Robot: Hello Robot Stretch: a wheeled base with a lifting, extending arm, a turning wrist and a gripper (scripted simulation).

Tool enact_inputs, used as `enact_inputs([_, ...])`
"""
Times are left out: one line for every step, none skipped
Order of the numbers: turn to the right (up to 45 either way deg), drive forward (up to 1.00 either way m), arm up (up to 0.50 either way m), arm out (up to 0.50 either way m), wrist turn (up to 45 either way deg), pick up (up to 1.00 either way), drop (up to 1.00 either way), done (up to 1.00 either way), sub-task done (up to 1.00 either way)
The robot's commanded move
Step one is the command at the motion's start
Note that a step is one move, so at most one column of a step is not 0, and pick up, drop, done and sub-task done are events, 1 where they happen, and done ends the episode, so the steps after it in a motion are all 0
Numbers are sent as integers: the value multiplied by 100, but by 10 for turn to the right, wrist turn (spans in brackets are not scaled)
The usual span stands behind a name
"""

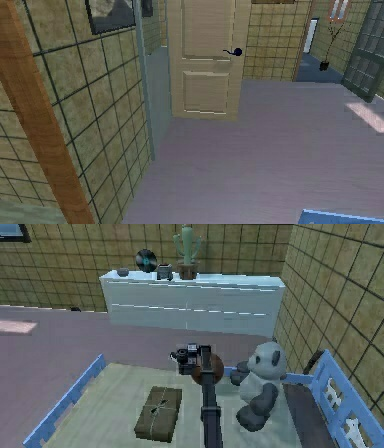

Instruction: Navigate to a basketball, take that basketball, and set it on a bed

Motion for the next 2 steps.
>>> enact_inputs([0,0,0,-8,0,0,0,0,0])
enact_inputs([0,0,0,0,0,0,0,100,0])
